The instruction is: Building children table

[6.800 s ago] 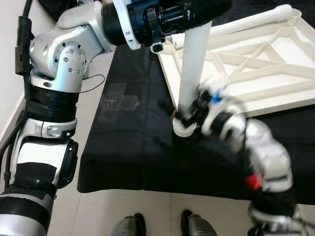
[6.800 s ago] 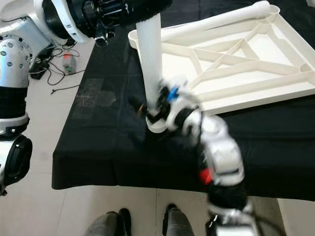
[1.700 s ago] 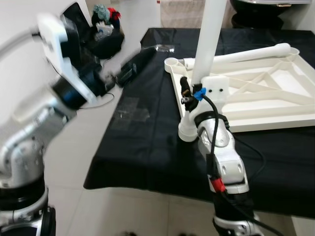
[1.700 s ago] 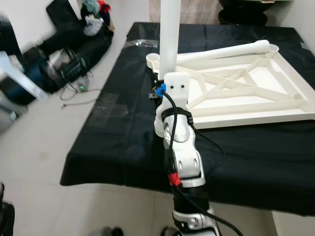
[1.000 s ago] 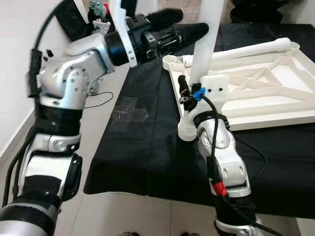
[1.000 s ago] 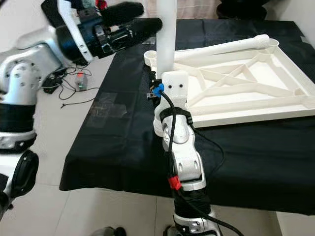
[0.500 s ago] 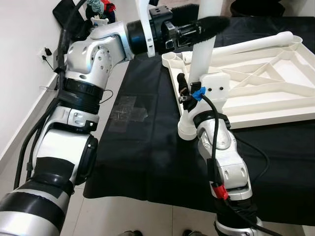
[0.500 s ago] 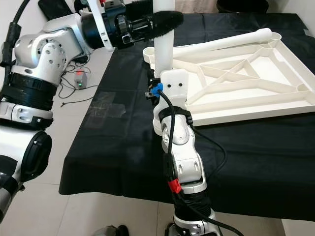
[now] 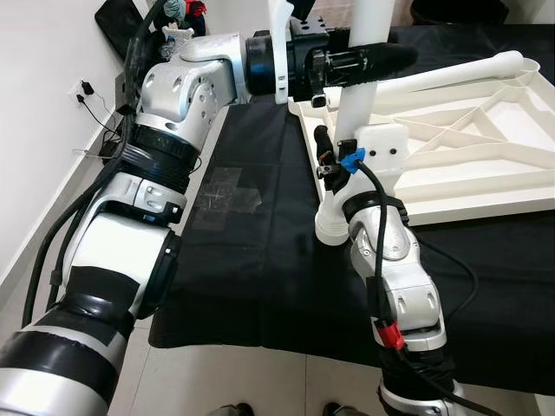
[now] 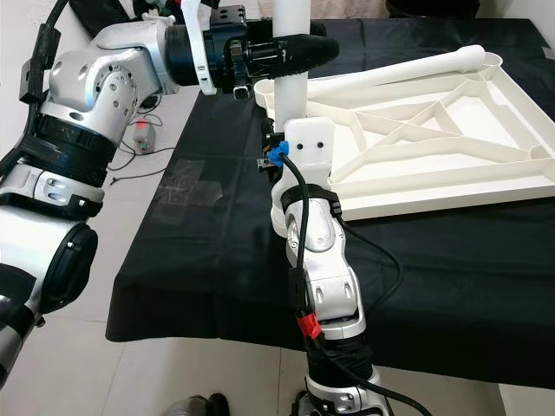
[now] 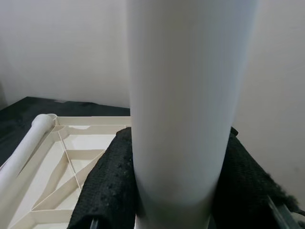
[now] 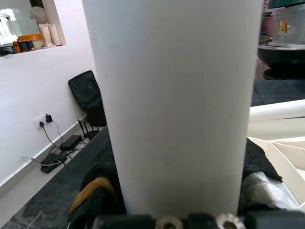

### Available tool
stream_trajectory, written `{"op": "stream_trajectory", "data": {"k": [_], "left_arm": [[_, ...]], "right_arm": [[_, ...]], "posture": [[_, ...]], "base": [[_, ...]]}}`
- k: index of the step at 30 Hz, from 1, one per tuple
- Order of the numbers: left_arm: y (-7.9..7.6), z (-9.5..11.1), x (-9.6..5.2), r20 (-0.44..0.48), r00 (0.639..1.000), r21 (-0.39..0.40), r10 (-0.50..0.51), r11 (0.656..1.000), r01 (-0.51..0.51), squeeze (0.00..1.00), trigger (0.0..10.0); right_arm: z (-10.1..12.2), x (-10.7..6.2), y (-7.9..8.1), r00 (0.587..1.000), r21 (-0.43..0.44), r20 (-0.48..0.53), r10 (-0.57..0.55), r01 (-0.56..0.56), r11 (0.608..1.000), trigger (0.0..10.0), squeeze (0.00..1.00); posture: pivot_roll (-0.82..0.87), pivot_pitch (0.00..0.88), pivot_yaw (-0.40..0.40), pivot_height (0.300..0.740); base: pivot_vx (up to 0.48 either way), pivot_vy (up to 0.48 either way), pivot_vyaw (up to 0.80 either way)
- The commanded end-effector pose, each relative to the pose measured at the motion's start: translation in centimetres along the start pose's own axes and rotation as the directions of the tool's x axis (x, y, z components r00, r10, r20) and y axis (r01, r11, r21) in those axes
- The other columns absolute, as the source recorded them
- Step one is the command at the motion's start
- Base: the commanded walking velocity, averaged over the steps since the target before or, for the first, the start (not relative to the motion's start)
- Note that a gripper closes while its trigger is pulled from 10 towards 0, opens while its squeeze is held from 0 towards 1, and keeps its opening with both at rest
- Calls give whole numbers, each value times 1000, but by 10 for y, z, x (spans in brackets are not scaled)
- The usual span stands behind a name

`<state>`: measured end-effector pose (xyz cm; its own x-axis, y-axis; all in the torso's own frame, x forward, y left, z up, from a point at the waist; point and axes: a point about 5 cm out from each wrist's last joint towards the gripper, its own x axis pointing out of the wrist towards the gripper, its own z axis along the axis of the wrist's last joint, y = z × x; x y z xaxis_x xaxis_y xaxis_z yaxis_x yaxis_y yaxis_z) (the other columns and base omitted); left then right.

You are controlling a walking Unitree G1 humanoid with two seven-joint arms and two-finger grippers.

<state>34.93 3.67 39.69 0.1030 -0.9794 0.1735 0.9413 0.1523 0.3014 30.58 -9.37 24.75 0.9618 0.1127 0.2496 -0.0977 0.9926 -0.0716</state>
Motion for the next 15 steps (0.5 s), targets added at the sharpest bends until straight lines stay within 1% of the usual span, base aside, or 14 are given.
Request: {"op": "stream_trajectory", "data": {"k": [1, 2, 3, 4, 5, 6, 7, 8, 9, 10, 11, 13, 14, 15], "left_arm": [[4, -12, -3, -81, 996, 18, 42, 999, -40, 0, 0], [4, -12, -2, -84, 996, 26, 35, 999, -33, 0, 0], [3, -12, -2, -88, 996, 32, 27, 999, -24, 0, 0], [3, -12, -2, -88, 996, 32, 27, 999, -24, 0, 0], [3, -13, -2, -91, 996, 36, 22, 999, -19, 0, 0], [3, -13, -2, -91, 996, 36, 22, 999, -19, 0, 0], [2, -13, -2, -92, 996, 38, 17, 999, -14, 0, 0], [2, -13, -2, -92, 996, 38, 17, 999, -14, 0, 0], [2, -14, -2, -92, 996, 40, 14, 999, -10, 0, 0], [2, -14, -2, -92, 996, 40, 14, 999, -10, 0, 0], [1, -14, -2, -94, 996, 44, 5, 999, -1, 0, 0], [1, -14, -2, -94, 996, 44, 5, 999, -1, 0, 0], [1, -14, -2, -94, 996, 45, 3, 999, 2, 0, 0], [0, -14, -1, -94, 996, 47, -3, 999, 7, 0, 0]], "right_arm": [[-39, -7, 0, 982, 48, -190, 21, -12, 999, 2784, 0], [-38, -7, 1, 982, 58, -186, 38, -27, 998, 2784, 0], [-35, -6, 2, 983, 75, -169, 76, -64, 995, 10000, 0], [-35, -6, 2, 983, 75, -169, 76, -64, 995, 10000, 0], [-33, -6, 2, 983, 76, -152, 107, -97, 992, 10000, 561], [-33, -6, 2, 983, 76, -152, 107, -97, 992, 10000, 561], [-30, -5, 1, 975, 87, -128, 181, -171, 981, 10000, 1000], [-30, -5, 1, 975, 87, -128, 181, -171, 981, 10000, 1000], [-28, -5, 0, 966, 94, -111, 231, -221, 971, 10000, 1000], [-28, -5, 0, 966, 94, -111, 231, -221, 971, 10000, 1000], [-20, 0, -12, 919, 56, -72, 387, -384, 922, 10000, 1000], [-20, 0, -12, 919, 56, -72, 387, -384, 922, 10000, 1000], [-16, 2, -18, 902, 34, -65, 427, -425, 904, 10000, 1000], [-5, 8, -27, 880, -2, -32, 474, -474, 880, 10000, 1000]], "posture": [[25, 229, 96, 740], [25, 229, 96, 740], [24, 231, 97, 740], [24, 231, 97, 740], [24, 232, 97, 740], [24, 232, 97, 740], [24, 233, 97, 740], [24, 233, 97, 740], [24, 233, 97, 740], [24, 233, 97, 740], [25, 235, 97, 740], [25, 235, 97, 740], [25, 235, 97, 740], [24, 238, 97, 740]], "base": [[0, 0, 0], [0, 0, 0], [0, 0, 0], [0, 0, 0], [0, 0, 0], [0, 0, 0], [0, 0, 0], [0, 0, 0], [0, 0, 0], [0, 0, 0], [0, 0, 0], [0, 0, 0], [0, 0, 0], [0, 0, 0]]}}
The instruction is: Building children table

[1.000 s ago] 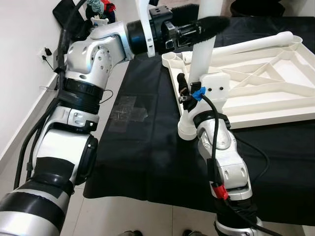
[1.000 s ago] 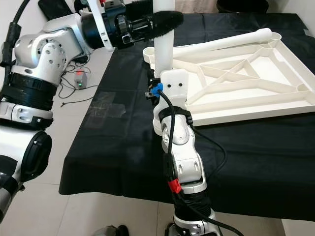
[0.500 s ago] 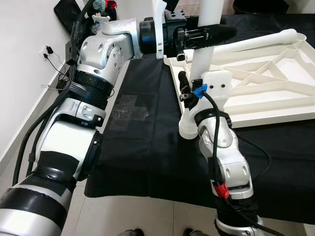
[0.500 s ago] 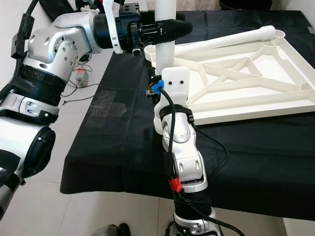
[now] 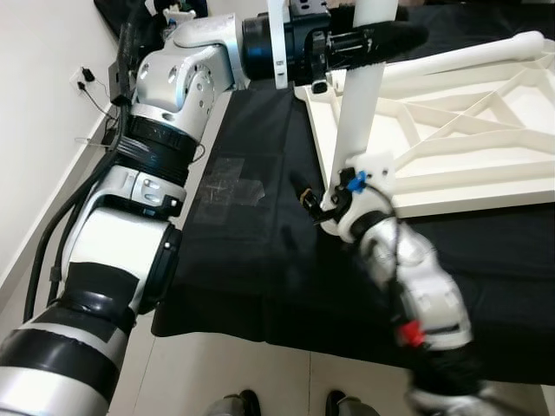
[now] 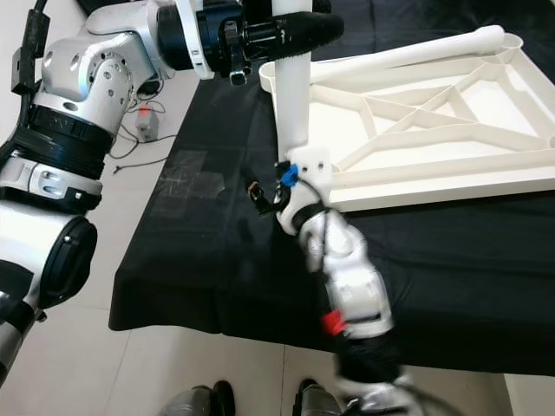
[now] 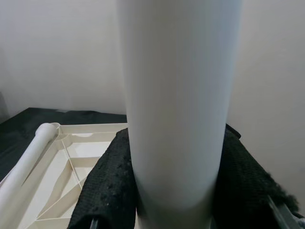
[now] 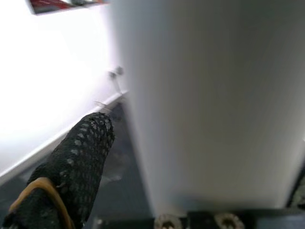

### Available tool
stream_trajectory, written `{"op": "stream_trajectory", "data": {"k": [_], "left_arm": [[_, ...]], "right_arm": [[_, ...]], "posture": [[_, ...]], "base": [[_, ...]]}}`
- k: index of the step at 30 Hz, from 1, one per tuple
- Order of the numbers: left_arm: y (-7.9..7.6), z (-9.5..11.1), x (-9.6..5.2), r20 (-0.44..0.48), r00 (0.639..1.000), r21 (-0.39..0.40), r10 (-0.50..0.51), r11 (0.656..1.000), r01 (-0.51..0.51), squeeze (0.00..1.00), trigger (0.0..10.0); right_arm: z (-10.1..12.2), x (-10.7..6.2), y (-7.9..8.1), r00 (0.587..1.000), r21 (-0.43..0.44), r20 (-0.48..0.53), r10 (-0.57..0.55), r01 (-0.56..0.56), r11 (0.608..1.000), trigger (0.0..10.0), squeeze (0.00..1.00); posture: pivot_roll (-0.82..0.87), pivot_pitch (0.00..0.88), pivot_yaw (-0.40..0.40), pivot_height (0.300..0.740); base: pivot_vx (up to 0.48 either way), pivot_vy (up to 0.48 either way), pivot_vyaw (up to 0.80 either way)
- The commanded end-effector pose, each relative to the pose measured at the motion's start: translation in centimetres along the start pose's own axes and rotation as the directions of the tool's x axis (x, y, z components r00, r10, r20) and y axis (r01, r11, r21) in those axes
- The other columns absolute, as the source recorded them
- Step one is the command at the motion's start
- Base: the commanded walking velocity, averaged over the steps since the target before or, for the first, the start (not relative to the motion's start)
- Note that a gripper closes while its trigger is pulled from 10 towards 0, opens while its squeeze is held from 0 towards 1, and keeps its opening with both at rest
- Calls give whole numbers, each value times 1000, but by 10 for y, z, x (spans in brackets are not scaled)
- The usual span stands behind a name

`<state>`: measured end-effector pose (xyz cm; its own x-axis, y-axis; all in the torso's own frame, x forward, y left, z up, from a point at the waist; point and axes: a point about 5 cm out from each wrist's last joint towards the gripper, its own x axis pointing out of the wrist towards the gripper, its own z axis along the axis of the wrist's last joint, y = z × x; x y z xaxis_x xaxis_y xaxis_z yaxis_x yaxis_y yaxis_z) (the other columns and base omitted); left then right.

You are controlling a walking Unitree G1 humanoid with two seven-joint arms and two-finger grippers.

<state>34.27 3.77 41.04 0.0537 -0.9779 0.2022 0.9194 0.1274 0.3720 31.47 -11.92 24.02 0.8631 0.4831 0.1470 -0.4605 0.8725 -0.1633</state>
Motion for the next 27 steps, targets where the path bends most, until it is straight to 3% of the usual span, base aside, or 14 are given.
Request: {"op": "stream_trajectory", "data": {"k": [1, 4, 5, 6, 7, 9, 10, 11, 14, 15, 16, 17, 27], "left_arm": [[0, -28, -3, -138, 990, -22, 21, 999, -24, 0, 0], [-1, -28, -3, -137, 990, -21, 15, 1000, -18, 0, 0], [-2, -27, -2, -134, 991, -20, 7, 1000, -10, 0, 0], [-2, -27, -2, -134, 991, -20, 7, 1000, -10, 0, 0], [-2, -27, -1, -133, 991, -20, 3, 1000, -5, 0, 0], [-2, -27, -1, -133, 991, -20, 3, 1000, -5, 0, 0], [-3, -26, 0, -131, 991, -19, -5, 1000, 2, 0, 0], [-3, -26, 1, -129, 992, -18, -11, 1000, 8, 0, 0], [-4, -25, 1, -127, 992, -17, -17, 1000, 15, 0, 0], [-5, -25, 2, -126, 992, -17, -21, 1000, 19, 0, 0], [-5, -25, 2, -126, 992, -17, -21, 1000, 19, 0, 0], [-5, -24, 2, -125, 992, -16, -25, 1000, 23, 0, 0], [-7, -22, 2, -123, 992, -9, -36, 999, 35, 0, 0]], "right_arm": [[14, 4, -8, 991, -31, 47, 124, -123, 992, 10000, 1000], [23, 5, -10, 974, -76, 61, 219, -214, 974, 10000, 1000], [30, 5, -10, 944, -121, 58, 325, -317, 941, 10000, 745], [30, 5, -10, 944, -121, 58, 325, -317, 941, 10000, 745], [34, 4, -10, 919, -146, 47, 392, -382, 913, 10000, 745], [34, 4, -10, 919, -146, 47, 392, -382, 913, 10000, 745], [39, 5, -11, 886, -157, 39, 463, -452, 878, 10000, 0], [42, 6, -14, 858, -157, 41, 511, -500, 852, 10000, 0], [46, 7, -18, 834, -155, 46, 550, -538, 829, 10000, 0], [50, 8, -22, 804, -143, 60, 591, -579, 803, 3569, 0], [50, 8, -22, 804, -143, 60, 591, -579, 803, 3569, 0], [53, 9, -26, 778, -128, 73, 624, -613, 779, 0, 0], [53, 8, -31, 715, -130, 58, 696, -686, 716, 0, 0]], "posture": [[24, 238, 97, 740], [28, 238, 98, 740], [29, 238, 100, 740], [29, 238, 100, 740], [29, 238, 100, 740], [29, 238, 100, 740], [30, 238, 102, 740], [32, 238, 102, 740], [35, 238, 101, 740], [40, 236, 102, 740], [40, 236, 102, 740], [44, 236, 101, 740], [44, 237, 100, 740]], "base": [[0, 0, 0], [0, 0, 0], [0, 0, 0], [0, 0, 0], [0, 0, 0], [0, 0, 0], [0, 0, 0], [0, 0, 0], [0, 0, 0], [0, 0, 0], [0, 0, 0], [0, 0, 0], [0, 0, 0]]}}
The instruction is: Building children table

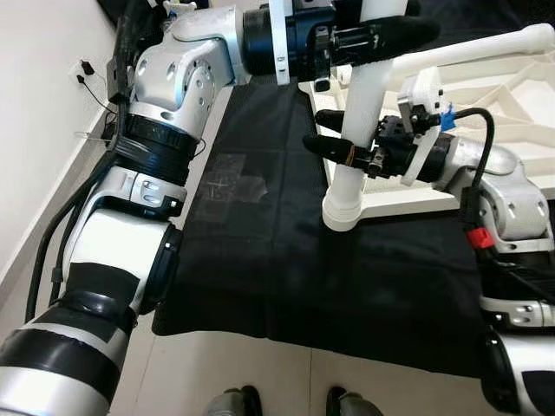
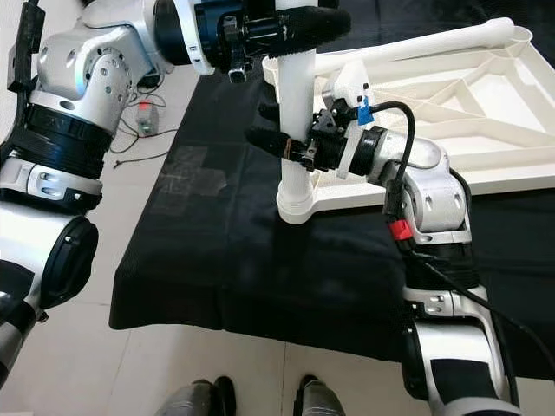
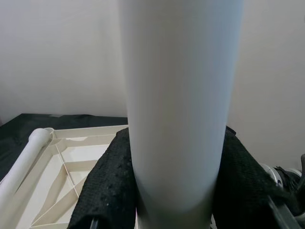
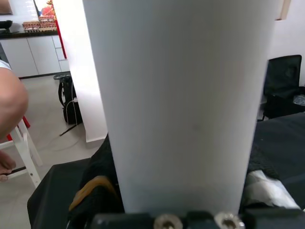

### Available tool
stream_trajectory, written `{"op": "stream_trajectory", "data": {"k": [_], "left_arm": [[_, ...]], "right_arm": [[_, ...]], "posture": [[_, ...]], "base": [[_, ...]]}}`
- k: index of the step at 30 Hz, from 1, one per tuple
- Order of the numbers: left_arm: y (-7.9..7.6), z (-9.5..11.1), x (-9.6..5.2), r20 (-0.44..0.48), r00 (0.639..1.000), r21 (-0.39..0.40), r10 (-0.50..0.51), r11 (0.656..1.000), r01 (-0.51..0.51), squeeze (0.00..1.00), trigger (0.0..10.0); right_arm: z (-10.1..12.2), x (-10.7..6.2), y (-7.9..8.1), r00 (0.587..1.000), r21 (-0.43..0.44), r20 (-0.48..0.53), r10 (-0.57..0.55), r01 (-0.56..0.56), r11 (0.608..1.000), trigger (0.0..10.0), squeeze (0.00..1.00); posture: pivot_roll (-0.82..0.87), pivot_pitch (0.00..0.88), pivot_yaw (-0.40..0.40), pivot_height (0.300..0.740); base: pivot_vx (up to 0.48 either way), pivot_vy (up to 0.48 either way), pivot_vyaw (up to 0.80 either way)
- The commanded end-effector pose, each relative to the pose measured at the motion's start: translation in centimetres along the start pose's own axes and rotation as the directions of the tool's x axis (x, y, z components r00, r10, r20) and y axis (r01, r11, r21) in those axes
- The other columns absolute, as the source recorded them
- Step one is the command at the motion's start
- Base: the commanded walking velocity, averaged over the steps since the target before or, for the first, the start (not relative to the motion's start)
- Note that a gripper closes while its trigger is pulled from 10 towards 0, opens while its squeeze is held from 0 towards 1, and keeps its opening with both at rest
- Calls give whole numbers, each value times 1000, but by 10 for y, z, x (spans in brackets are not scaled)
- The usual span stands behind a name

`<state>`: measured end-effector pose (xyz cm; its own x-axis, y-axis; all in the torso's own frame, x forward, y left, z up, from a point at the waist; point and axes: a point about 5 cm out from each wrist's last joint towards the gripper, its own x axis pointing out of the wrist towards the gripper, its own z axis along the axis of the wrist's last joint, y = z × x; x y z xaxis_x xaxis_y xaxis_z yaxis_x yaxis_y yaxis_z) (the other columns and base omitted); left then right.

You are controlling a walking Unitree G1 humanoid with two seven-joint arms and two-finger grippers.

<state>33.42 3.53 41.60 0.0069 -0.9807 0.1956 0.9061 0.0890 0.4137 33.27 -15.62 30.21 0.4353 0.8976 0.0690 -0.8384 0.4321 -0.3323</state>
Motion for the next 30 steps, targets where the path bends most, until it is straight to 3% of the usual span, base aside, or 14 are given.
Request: {"op": "stream_trajectory", "data": {"k": [1, 9, 10, 11, 14, 16, 20, 22, 23, 24, 26, 27, 28, 30], "left_arm": [[-2, -30, -1, -135, 991, -45, 5, 999, -11, 0, 0], [-3, -30, 0, -132, 991, -41, -7, 999, 2, 0, 0], [-4, -30, 0, -125, 992, -41, -10, 999, 5, 369, 39], [-3, -28, 0, -113, 994, -48, 4, 999, -10, 1000, 8627], [-2, -27, -1, -104, 994, -53, 15, 998, -21, 1000, 8627], [0, -24, -3, -93, 995, -52, 31, 998, -36, 1000, 10000], [7, 7, -35, -8, 990, -51, 140, 989, -141, 1000, 10000], [7, 7, -35, -8, 990, -51, 140, 989, -141, 1000, 10000], [6, 24, -56, 24, 980, -46, 199, 979, -198, 1000, 10000], [1, 38, -78, 45, 967, -46, 250, 968, -248, 1000, 10000], [1, 38, -78, 45, 967, -46, 250, 968, -248, 1000, 10000], [-6, 44, -95, 42, 957, -47, 287, 957, -285, 1000, 10000], [-13, 41, -105, 16, 951, -46, 309, 950, -308, 1000, 10000], [-17, 37, -109, -5, 948, -46, 318, 947, -318, 1000, 10000]], "right_arm": [[0, 12, 15, 987, -5, 35, 159, -159, 987, 0, 0], [-5, 9, 16, 982, -2, 28, 187, -187, 982, 0, 0], [-6, 8, 15, 983, -2, 28, 183, -183, 983, 0, 0], [-7, 8, 14, 985, -4, 27, 172, -172, 985, 0, 0], [-7, 8, 14, 986, -6, 26, 164, -164, 986, 0, 0], [-8, 9, 14, 989, -6, 26, 146, -146, 989, 0, 0], [-19, 9, 16, 999, -23, -28, -43, 42, 999, 0, 0], [-19, 9, 16, 999, -23, -28, -43, 42, 999, 0, 0], [-29, 10, 25, 971, -11, -57, -232, 232, 973, 0, 0], [-52, 11, 46, 843, 7, -158, -515, 522, 853, 0, 0], [-52, 11, 46, 843, 7, -158, -515, 522, 853, 0, 0], [-72, 11, 75, 713, 2, -250, -655, 677, 736, 0, 0], [-83, 18, 99, 644, 12, -307, -701, 739, 673, 0, 0], [-87, 24, 113, 631, 25, -331, -702, 749, 662, 0, 0]], "posture": [[44, 237, 100, 740], [45, 241, 103, 740], [45, 244, 103, 740], [45, 244, 103, 740], [45, 244, 103, 740], [44, 247, 104, 740], [38, 255, 92, 740], [38, 255, 92, 740], [52, 265, 62, 740], [67, 258, 55, 740], [67, 258, 55, 740], [63, 267, 72, 740], [56, 255, 81, 740], [56, 251, 81, 740]], "base": [[0, 0, 0], [0, 0, 0], [0, 0, 0], [0, 0, 0], [0, 0, 0], [0, 0, 0], [0, 0, 0], [0, 0, 0], [0, 0, 0], [0, 0, 0], [0, 0, 0], [0, 0, 0], [0, 0, 0], [0, 0, 0]]}}
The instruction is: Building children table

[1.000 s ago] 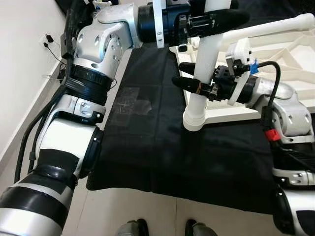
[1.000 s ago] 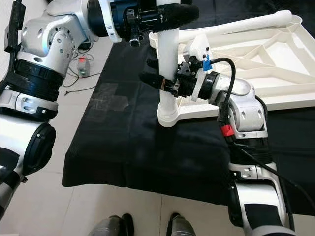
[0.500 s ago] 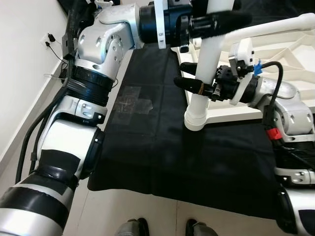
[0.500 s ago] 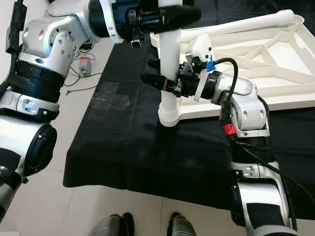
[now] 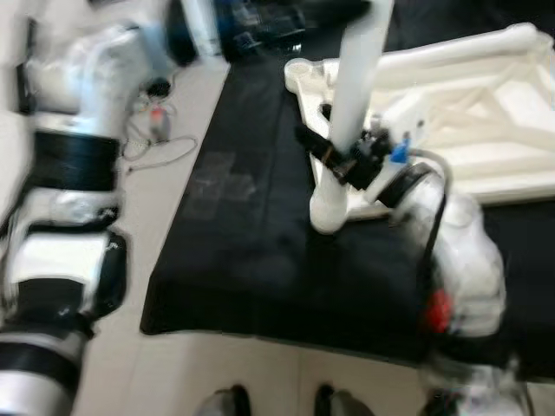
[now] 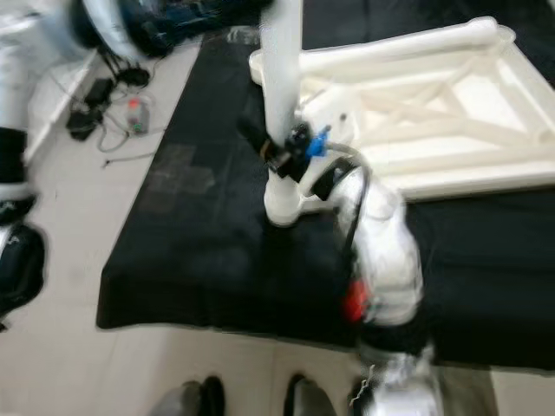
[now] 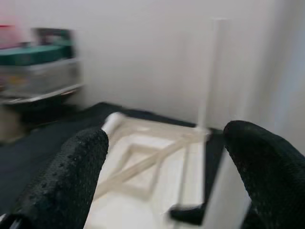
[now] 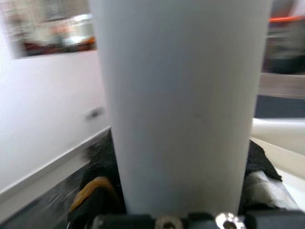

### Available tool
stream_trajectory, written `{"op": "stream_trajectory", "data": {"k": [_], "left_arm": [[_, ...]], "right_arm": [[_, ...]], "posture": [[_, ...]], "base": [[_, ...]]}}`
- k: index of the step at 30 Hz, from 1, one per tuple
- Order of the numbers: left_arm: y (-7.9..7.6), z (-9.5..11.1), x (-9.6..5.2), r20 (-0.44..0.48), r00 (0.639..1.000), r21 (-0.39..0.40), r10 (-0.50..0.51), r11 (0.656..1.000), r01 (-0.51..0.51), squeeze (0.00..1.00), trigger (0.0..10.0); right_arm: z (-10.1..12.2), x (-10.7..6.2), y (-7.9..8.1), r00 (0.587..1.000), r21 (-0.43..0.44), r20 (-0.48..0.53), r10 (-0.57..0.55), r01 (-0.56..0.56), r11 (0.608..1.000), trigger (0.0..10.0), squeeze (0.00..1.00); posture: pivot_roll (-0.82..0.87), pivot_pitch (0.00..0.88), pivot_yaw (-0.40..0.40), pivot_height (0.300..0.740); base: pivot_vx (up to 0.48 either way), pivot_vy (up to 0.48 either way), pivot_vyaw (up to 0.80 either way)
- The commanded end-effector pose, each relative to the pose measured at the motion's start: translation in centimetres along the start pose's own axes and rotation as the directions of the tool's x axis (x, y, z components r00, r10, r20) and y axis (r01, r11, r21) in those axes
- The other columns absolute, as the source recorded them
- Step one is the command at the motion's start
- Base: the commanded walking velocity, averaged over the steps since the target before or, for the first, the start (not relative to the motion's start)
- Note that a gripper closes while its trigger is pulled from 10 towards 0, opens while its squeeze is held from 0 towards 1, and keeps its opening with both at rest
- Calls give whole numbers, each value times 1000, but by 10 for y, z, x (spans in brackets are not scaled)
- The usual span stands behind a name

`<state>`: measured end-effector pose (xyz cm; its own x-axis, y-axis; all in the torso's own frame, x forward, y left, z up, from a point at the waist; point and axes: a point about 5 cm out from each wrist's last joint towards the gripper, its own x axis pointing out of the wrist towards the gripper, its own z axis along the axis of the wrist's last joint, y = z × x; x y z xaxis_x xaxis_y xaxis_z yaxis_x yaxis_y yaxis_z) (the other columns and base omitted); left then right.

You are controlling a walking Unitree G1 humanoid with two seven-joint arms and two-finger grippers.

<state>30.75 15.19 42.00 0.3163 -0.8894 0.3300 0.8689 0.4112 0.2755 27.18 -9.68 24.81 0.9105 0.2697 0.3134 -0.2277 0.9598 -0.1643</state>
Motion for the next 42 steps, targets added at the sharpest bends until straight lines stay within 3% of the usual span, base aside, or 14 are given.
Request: {"op": "stream_trajectory", "data": {"k": [1, 17, 19, 20, 24, 25, 26, 30, 33, 34, 36, 37, 38, 42], "left_arm": [[-8, -6, -1, -38, 999, 2, -21, 1000, 21, 1000, 10000], [-31, -47, -36, -100, 986, -97, 133, 985, -143, 1000, 10000], [-38, -64, -48, -136, 973, -115, 189, 972, -205, 1000, 10000], [-41, -78, -62, -154, 952, -141, 266, 947, -287, 1000, 10000], [-44, -90, -73, -184, 926, -127, 328, 927, -354, 1000, 10000], [-48, -97, -79, -203, 908, -117, 367, 912, -394, 569, 10000], [-58, -110, -90, -240, 875, -108, 421, 884, -455, 0, 10000], [-84, -137, -103, -329, 828, -135, 453, 846, -516, 0, 10000], [-129, -176, -119, -470, 779, -190, 414, 815, -548, 0, 10000], [-129, -176, -119, -470, 779, -190, 414, 815, -548, 0, 10000], [-172, -206, -129, -588, 729, -185, 350, 819, -542, 0, 10000], [-172, -206, -129, -588, 729, -185, 350, 819, -542, 0, 10000], [-183, -213, -130, -602, 721, -193, 343, 814, -548, 0, 10000], [-187, -217, -129, -564, 713, -198, 417, 770, -607, 0, 10000]], "right_arm": [[-62, -10, 19, 940, 27, -340, 31, -23, 999, 0, 0], [-60, 8, -1, 936, -84, -329, -128, 106, 991, 157, 0], [-59, 11, -5, 939, -81, -318, -130, 110, 991, 4471, 0], [-58, 14, -7, 948, -62, -297, -115, 101, 993, 10000, 0], [-56, 15, -9, 955, -61, -278, -104, 91, 994, 10000, 0], [-56, 16, -10, 958, -45, -273, -90, 80, 996, 10000, 0], [-57, 16, -11, 961, -25, -268, -70, 66, 998, 10000, 0], [-57, 16, -14, 967, -7, -253, -40, 40, 999, 10000, 0], [-58, 17, -15, 971, 1, -240, 10, -10, 1000, 10000, 0], [-58, 17, -15, 971, 1, -240, 10, -10, 1000, 10000, 0], [-57, 18, -15, 976, 33, -200, 83, -78, 996, 10000, 0], [-57, 18, -15, 976, 33, -200, 83, -78, 996, 10000, 0], [-57, 18, -17, 978, 31, -190, 91, -86, 996, 10000, 1000], [-58, 19, -21, 976, 52, -177, 127, -120, 991, 10000, 1000]], "posture": [[54, 236, 80, 740], [33, 189, 75, 740], [28, 184, 78, 740], [24, 179, 80, 740], [18, 173, 81, 740], [17, 168, 83, 740], [18, 157, 85, 740], [20, 147, 83, 740], [14, 131, 81, 740], [14, 131, 81, 740], [4, 125, 82, 740], [4, 125, 82, 740], [4, 127, 78, 740], [9, 130, 71, 740]], "base": [[0, 0, 0], [0, 0, 0], [0, 0, 0], [0, 0, 0], [0, 0, 0], [0, 0, 0], [0, 0, 0], [0, 0, 0], [0, 0, 0], [0, 0, 0], [0, 0, 0], [0, 0, 0], [0, 0, 0], [0, 0, 0]]}}
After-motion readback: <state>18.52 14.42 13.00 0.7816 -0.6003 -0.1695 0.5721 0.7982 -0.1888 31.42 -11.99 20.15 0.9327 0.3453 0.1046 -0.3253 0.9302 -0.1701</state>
